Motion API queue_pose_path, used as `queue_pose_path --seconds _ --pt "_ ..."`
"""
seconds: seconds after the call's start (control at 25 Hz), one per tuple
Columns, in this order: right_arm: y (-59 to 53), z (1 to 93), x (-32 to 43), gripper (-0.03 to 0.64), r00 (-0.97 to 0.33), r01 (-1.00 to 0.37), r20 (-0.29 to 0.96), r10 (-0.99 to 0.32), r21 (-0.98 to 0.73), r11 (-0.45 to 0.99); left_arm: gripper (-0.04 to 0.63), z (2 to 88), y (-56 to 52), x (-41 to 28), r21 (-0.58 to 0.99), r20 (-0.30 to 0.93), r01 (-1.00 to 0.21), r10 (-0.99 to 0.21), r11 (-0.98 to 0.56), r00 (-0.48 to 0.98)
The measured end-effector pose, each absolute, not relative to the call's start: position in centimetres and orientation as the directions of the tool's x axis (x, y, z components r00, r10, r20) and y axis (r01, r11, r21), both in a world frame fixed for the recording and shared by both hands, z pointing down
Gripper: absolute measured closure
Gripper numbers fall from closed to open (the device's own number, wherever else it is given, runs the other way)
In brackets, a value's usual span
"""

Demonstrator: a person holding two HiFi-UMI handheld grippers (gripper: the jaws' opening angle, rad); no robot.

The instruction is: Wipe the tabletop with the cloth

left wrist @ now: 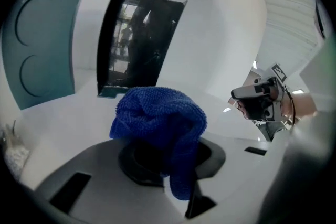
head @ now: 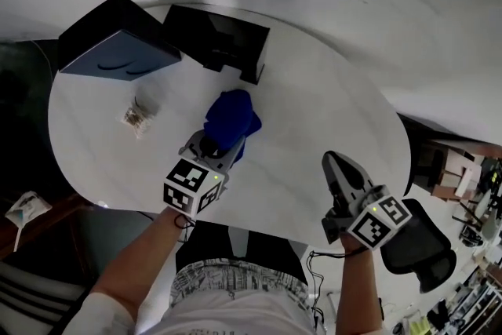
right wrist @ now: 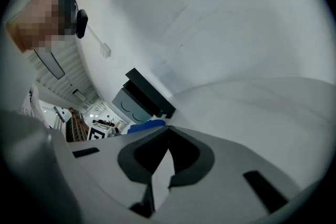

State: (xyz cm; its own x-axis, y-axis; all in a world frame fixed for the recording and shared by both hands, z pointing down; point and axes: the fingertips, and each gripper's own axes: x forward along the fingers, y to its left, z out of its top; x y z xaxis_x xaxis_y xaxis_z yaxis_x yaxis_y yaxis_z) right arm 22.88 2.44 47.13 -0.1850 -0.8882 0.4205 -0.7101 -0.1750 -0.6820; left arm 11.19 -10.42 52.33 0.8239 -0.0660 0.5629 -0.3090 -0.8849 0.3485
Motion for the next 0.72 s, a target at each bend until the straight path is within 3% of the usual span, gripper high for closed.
queue_pose_path --seconds 0.72 --pt "10.5 47.9 28.6 0.609 -0.019 -0.659 0.427 -0.904 -0.686 -0.31 0.503 52.3 -1.1 23.4 0.388 0.533 -0.058 0.173 -0.92 0.828"
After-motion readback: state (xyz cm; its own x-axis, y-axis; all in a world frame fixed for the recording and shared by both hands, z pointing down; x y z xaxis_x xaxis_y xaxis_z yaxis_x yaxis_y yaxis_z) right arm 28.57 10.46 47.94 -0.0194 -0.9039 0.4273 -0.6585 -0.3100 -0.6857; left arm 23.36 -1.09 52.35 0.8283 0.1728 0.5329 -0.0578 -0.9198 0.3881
